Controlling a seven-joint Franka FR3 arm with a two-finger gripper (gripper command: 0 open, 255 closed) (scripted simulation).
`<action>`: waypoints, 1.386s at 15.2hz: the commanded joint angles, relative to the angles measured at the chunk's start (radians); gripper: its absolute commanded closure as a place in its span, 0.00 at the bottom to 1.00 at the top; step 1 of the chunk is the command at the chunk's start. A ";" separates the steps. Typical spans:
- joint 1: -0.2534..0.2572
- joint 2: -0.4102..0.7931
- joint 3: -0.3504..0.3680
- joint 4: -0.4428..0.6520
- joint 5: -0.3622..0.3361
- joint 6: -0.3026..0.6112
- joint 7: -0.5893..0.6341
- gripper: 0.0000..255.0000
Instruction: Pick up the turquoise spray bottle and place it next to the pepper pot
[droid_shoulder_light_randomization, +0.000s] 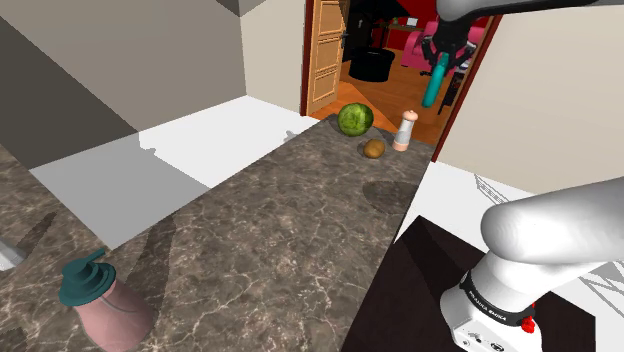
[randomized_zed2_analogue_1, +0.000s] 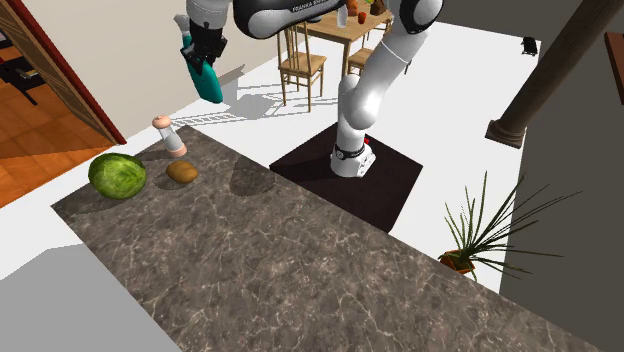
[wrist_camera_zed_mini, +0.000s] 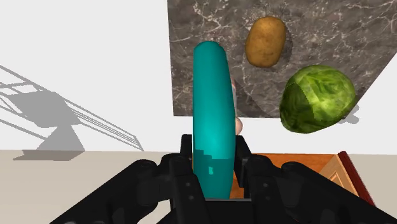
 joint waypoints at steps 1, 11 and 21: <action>-0.016 0.058 -0.023 0.037 -0.012 0.030 -0.024 1.00; -0.078 0.359 -0.125 0.306 -0.022 0.107 -0.164 1.00; -0.109 0.537 -0.167 0.451 -0.004 0.161 -0.231 1.00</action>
